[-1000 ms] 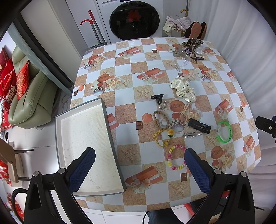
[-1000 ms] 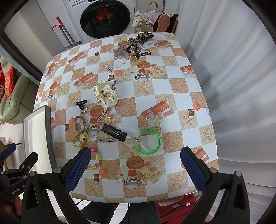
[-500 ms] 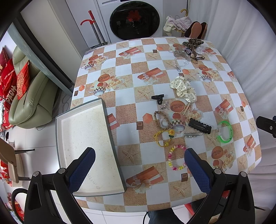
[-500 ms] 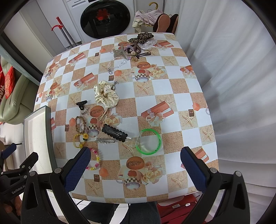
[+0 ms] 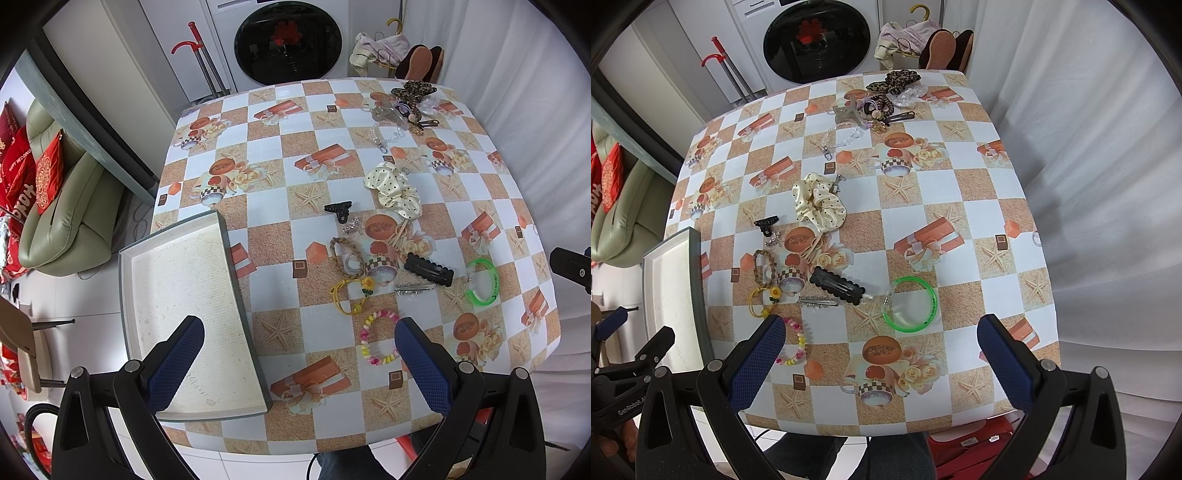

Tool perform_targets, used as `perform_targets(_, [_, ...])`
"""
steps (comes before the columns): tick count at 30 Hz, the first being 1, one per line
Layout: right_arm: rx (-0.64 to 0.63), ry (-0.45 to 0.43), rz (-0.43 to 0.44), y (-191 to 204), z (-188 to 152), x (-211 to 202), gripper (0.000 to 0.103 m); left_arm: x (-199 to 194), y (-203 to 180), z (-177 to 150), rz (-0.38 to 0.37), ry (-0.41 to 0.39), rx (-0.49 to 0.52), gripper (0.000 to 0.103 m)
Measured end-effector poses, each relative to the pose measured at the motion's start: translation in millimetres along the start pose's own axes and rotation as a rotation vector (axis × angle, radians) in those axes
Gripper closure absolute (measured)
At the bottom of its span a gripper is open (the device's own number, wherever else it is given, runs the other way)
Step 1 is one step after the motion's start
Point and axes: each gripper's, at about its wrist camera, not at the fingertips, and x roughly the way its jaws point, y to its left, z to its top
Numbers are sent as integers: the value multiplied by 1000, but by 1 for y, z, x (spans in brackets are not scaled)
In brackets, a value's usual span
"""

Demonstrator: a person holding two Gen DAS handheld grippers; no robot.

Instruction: Organize jewelry

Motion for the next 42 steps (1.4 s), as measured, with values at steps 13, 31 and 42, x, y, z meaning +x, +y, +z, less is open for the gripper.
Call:
perform_targets(13, [0, -1, 1, 0, 0, 1, 0, 0, 0, 0, 1, 1, 1, 0])
perform_targets(31, [2, 4, 3, 5, -5, 9, 0, 1, -3, -4, -4, 11, 4, 0])
perform_targets(42, [16, 13, 4, 2, -7, 17, 0, 12, 1, -12, -2, 20, 2, 0])
